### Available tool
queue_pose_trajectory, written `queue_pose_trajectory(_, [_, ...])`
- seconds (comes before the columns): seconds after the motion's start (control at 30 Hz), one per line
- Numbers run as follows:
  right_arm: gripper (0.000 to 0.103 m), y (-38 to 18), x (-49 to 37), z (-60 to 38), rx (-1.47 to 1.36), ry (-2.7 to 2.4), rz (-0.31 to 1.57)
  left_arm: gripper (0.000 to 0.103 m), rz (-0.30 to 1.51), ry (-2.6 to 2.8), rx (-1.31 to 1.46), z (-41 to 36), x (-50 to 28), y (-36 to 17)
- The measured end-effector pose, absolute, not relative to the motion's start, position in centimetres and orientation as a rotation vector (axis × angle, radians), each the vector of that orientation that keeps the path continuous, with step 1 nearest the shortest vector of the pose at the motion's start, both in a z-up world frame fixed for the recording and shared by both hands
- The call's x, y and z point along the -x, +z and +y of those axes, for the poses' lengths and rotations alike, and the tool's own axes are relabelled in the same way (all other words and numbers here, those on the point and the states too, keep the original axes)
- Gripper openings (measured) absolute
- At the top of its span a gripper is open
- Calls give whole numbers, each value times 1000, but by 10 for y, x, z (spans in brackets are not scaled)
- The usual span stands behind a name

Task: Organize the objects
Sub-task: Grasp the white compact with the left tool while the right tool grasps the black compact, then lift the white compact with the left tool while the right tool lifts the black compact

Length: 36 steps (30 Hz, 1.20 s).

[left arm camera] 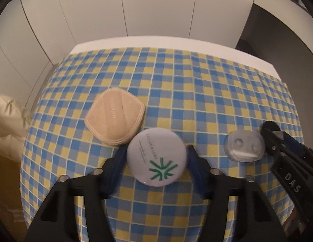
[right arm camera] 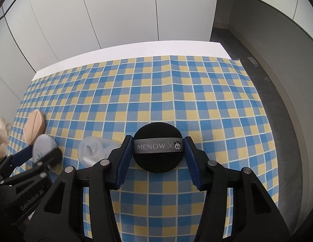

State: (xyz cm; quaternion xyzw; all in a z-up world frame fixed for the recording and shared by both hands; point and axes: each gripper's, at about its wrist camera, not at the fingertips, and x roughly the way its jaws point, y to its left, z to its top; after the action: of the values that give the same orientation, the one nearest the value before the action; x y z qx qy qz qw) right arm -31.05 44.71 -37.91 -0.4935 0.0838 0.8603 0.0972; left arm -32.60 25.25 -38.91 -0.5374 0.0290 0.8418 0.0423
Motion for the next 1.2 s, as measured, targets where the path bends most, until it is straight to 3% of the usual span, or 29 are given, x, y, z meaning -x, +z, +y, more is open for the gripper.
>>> queue_pose_trajectory(0.73, [52, -348, 291, 432, 1487, 2531, 168, 57, 155, 2628, 1633, 252, 324, -344])
queue_pose_trajectory(1.2, [52, -287, 281, 428, 1459, 2578, 157, 57, 156, 2723, 1586, 231, 317, -280])
